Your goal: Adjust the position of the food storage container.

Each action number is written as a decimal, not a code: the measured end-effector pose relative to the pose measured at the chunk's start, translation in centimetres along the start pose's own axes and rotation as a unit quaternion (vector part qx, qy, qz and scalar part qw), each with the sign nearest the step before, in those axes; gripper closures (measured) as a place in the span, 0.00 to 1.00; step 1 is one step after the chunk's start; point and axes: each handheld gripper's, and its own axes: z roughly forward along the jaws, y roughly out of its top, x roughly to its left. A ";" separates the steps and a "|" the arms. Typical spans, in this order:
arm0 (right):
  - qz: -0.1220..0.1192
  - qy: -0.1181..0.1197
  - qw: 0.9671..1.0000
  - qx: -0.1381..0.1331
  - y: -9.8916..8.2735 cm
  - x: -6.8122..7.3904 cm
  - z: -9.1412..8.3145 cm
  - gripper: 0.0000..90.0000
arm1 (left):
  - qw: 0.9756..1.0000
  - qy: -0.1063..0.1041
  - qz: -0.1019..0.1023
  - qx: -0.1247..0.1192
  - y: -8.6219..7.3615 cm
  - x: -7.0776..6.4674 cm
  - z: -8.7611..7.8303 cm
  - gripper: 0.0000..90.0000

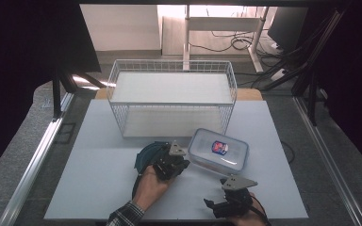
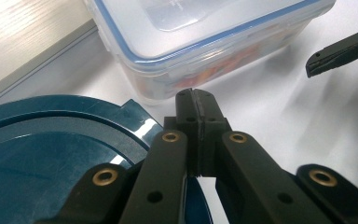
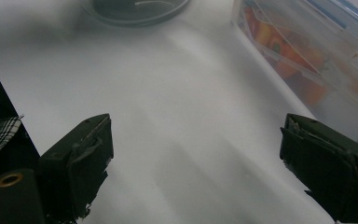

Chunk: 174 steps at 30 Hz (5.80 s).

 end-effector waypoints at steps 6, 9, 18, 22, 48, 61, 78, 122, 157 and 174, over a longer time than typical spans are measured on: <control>-0.001 -0.001 1.000 0.001 0.0 0.0 0.0 0.11 | 1.000 0.002 -0.006 -0.004 -0.4 0.6 -0.4 1.00; -0.001 -0.001 1.000 0.001 0.0 0.0 0.0 0.11 | 1.000 0.001 -0.012 -0.003 -0.6 1.1 -0.6 1.00; -0.001 0.000 1.000 0.002 0.0 0.0 0.0 0.11 | 0.999 0.018 -0.030 -0.005 -2.1 3.2 -2.2 1.00; -0.001 0.000 1.000 0.001 0.0 0.0 0.0 0.11 | 0.999 0.021 -0.046 -0.010 -3.1 4.3 -3.1 1.00; -0.002 0.000 1.000 0.004 0.0 0.0 0.2 0.11 | 0.987 0.090 -0.129 -0.043 -8.9 11.5 -8.7 1.00; 0.005 -0.001 1.000 0.005 0.2 -0.2 -0.3 0.19 | 0.979 0.127 -0.148 -0.061 -9.6 12.8 -9.4 1.00; 0.036 -0.109 0.993 -0.029 2.6 -5.0 -5.4 0.99 | 0.991 0.035 -0.080 -0.102 -3.6 8.3 -3.6 1.00; 0.075 -0.103 0.992 0.023 5.5 -10.0 2.5 0.99 | 0.992 0.039 -0.116 -0.032 -5.3 7.1 -1.3 1.00; 0.034 -0.072 0.997 -0.018 2.8 -5.2 -1.2 0.62 | 0.989 0.057 -0.111 -0.076 -12.7 5.3 -8.4 0.50; 0.036 -0.032 0.997 -0.054 1.2 -3.6 -1.8 0.04 | 0.988 0.031 -0.079 -0.129 -15.0 4.3 -9.2 0.06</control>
